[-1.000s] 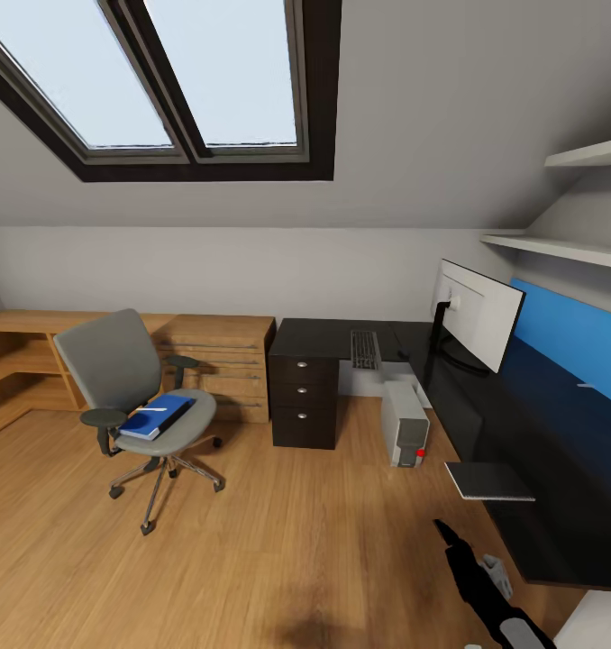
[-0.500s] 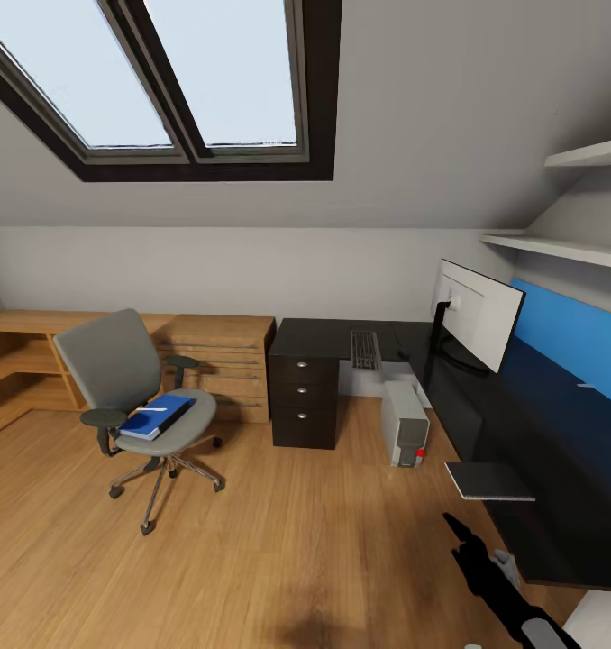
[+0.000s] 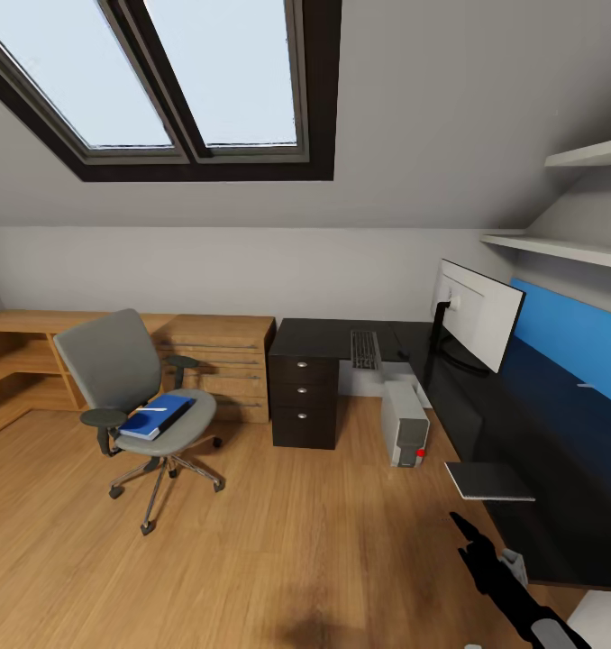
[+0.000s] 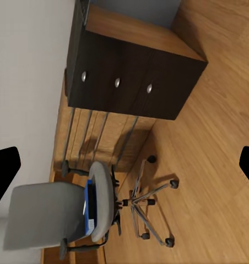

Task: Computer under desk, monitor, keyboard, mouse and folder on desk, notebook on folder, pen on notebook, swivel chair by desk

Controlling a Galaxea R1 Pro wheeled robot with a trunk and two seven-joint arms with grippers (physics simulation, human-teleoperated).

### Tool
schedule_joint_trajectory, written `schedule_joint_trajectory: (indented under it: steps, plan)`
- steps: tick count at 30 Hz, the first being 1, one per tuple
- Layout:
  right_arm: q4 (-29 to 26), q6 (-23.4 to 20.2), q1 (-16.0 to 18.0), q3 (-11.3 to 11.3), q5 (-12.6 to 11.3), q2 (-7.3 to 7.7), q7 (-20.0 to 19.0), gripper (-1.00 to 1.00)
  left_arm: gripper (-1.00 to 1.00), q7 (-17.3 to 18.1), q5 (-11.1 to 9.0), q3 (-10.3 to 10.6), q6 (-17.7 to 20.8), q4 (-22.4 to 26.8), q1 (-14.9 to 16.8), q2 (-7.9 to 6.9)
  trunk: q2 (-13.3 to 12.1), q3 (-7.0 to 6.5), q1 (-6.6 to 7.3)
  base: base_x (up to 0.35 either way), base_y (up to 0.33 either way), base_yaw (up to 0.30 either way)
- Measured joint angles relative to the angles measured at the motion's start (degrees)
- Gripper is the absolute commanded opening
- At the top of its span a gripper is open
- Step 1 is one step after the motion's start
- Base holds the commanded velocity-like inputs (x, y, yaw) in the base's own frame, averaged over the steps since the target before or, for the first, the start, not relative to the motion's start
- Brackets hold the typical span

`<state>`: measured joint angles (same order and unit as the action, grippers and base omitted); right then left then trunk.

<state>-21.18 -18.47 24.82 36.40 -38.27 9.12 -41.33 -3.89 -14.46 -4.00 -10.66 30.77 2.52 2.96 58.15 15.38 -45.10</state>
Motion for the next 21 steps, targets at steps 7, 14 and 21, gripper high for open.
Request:
schedule_joint_trajectory:
  steps: [7,14,21]
  plan:
    - [0.0,0.0,0.0,0.0,0.0,0.10,0.0,1.00,1.00,0.0,0.0,0.0,0.0,0.0,0.0,0.00,0.0,0.00,0.00,0.000,0.000,0.000]
    - [0.1,0.0,0.0,0.0,-0.1,0.00,0.0,1.00,1.00,0.0,0.0,0.0,0.0,0.0,0.0,0.01,0.0,0.00,0.00,0.000,0.000,0.000]
    - [0.0,0.2,0.0,0.0,-0.1,-0.05,0.0,1.00,1.00,0.0,0.0,0.0,0.0,0.0,0.0,0.01,0.0,0.00,0.00,0.000,0.000,0.000]
